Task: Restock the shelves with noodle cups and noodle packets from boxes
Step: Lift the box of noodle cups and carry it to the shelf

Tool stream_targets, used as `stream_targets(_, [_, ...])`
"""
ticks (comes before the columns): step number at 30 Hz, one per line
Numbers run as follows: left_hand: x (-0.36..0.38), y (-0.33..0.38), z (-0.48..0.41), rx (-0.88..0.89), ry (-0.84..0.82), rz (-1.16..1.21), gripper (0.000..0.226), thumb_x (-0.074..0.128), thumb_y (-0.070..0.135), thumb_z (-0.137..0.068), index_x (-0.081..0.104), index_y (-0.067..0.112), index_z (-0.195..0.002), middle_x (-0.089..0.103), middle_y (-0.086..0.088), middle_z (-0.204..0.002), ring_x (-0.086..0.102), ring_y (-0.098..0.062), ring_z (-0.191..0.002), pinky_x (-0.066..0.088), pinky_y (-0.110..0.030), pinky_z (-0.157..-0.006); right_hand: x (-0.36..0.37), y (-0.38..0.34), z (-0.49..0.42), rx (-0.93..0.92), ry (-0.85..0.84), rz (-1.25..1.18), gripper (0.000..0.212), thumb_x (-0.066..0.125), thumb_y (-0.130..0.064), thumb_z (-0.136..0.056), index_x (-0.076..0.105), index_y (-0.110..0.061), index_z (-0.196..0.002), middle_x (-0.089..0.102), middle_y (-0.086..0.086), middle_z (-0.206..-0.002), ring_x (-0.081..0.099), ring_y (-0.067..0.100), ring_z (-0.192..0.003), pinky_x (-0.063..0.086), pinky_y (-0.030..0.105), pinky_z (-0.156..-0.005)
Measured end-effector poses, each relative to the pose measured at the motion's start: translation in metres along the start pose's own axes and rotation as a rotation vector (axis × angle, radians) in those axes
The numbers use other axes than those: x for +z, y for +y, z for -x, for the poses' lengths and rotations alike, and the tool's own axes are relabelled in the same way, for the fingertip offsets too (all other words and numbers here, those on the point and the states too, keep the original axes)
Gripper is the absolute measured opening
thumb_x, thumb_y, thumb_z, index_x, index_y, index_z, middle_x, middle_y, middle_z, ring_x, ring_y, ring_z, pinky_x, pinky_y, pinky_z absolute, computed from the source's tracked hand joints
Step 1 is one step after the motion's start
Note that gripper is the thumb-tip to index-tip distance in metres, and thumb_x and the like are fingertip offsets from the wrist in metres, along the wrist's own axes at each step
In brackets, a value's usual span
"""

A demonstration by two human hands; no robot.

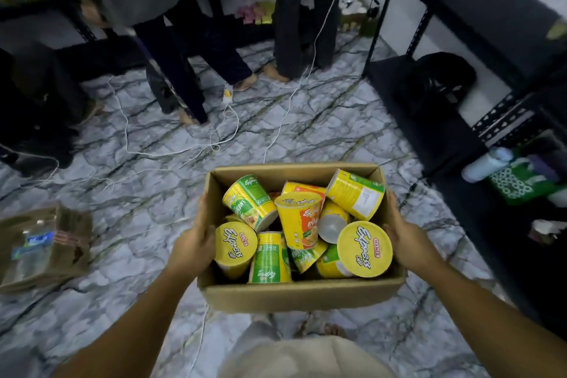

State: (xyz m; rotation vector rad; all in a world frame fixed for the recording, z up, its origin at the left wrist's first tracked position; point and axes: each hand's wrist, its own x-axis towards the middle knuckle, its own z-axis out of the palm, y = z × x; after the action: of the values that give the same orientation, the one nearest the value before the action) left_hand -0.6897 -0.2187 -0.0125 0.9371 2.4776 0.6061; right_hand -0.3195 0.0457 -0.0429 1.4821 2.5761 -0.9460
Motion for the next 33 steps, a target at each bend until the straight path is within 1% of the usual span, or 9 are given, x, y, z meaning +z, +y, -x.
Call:
stream_targets(3, [-0.012, 0.008, -0.058, 0.115, -0.08, -0.047, 0.084, 0.05, 0.016, -0.105, -0.006, 0.047, -0.16, 0.067, -0.015, -0.08, 0.062, -0.035, -0.07, 0.045, -0.037, -0.065, 0.007, -0.01, 0.004, 0.123, 0.081, -0.051, 0.083, 0.044, -0.03, -0.107, -0.021, -0.039, -0.158, 0.065, 0.01, -0.074, 0.062, 0.024, -0.064, 0.045, 0.035, -0.056])
stream_targets(7, [-0.026, 0.032, -0.125, 0.276, -0.178, -0.1, 0.083, 0.048, 0.019, -0.106, -0.006, 0.048, -0.161, 0.072, -0.023, -0.104, 0.068, -0.036, -0.083, 0.056, -0.046, -0.077, 0.021, -0.022, 0.016, 0.261, 0.182, -0.11, 0.084, 0.046, -0.027, -0.107, -0.02, -0.038, -0.158, 0.06, 0.005, -0.07, 0.057, 0.022, -0.061, 0.034, 0.032, -0.056])
stream_targets(11, [-0.019, 0.077, -0.172, 0.482, -0.272, -0.116, 0.08, 0.049, 0.015, -0.105, 0.001, 0.041, -0.164, 0.063, -0.027, -0.132, 0.065, -0.044, -0.11, 0.052, -0.048, -0.093, 0.036, -0.022, 0.044, 0.408, 0.316, -0.188, 0.084, 0.05, -0.023, -0.106, -0.013, -0.031, -0.16, 0.057, 0.002, -0.062, 0.052, 0.018, -0.053, 0.032, 0.03, -0.049])
stream_targets(14, [0.005, 0.116, -0.195, 0.614, -0.343, -0.209, 0.083, 0.048, 0.02, -0.105, -0.007, 0.045, -0.161, 0.069, -0.03, -0.11, 0.069, -0.042, -0.092, 0.056, -0.049, -0.082, 0.041, -0.013, 0.073, 0.532, 0.384, -0.219, 0.08, 0.051, -0.021, -0.106, -0.007, -0.025, -0.161, 0.063, 0.01, -0.067, 0.056, 0.023, -0.057, 0.038, 0.034, -0.053])
stream_targets(18, [0.048, 0.177, -0.196, 0.785, -0.443, -0.261, 0.084, 0.043, 0.031, -0.104, -0.019, 0.062, -0.151, 0.071, -0.024, -0.091, 0.068, -0.039, -0.08, 0.055, -0.047, -0.073, 0.045, 0.006, 0.119, 0.713, 0.474, -0.279, 0.076, 0.049, -0.022, -0.107, -0.004, -0.027, -0.161, 0.055, 0.004, -0.068, 0.052, 0.024, -0.061, 0.037, 0.034, -0.058])
stream_targets(21, [0.081, 0.221, -0.185, 0.85, -0.506, -0.275, 0.082, 0.047, 0.025, -0.106, -0.011, 0.051, -0.159, 0.072, -0.021, -0.099, 0.069, -0.04, -0.088, 0.052, -0.041, -0.074, 0.054, 0.028, 0.156, 0.786, 0.547, -0.333, 0.085, 0.051, -0.02, -0.105, -0.013, -0.028, -0.161, 0.064, 0.012, -0.071, 0.061, 0.031, -0.063, 0.044, 0.036, -0.057])
stream_targets(25, [0.117, 0.268, -0.169, 1.023, -0.583, -0.297, 0.092, 0.047, 0.025, -0.105, -0.024, 0.062, -0.148, 0.071, -0.022, -0.084, 0.067, -0.037, -0.073, 0.056, -0.049, -0.07, 0.054, 0.041, 0.195, 0.859, 0.661, -0.376, 0.094, 0.053, -0.018, -0.105, -0.023, -0.043, -0.156, 0.06, 0.009, -0.066, 0.056, 0.03, -0.057, 0.037, 0.034, -0.054])
stream_targets(30, [0.15, 0.319, -0.147, 1.095, -0.675, -0.301, 0.082, 0.047, 0.019, -0.107, -0.01, 0.043, -0.161, 0.07, -0.03, -0.104, 0.068, -0.043, -0.087, 0.055, -0.052, -0.078, 0.06, 0.057, 0.224, 0.931, 0.715, -0.463, 0.091, 0.052, -0.016, -0.105, -0.018, -0.036, -0.16, 0.068, 0.014, -0.071, 0.063, 0.029, -0.059, 0.051, 0.043, -0.056])
stream_targets(33, [0.172, 0.346, -0.144, 1.145, -0.705, -0.341, 0.081, 0.047, 0.019, -0.107, -0.009, 0.041, -0.161, 0.072, -0.027, -0.099, 0.068, -0.038, -0.08, 0.056, -0.048, -0.074, 0.052, 0.059, 0.23, 1.013, 0.718, -0.489, 0.089, 0.052, -0.017, -0.105, -0.015, -0.028, -0.161, 0.07, 0.015, -0.076, 0.064, 0.028, -0.064, 0.044, 0.036, -0.056])
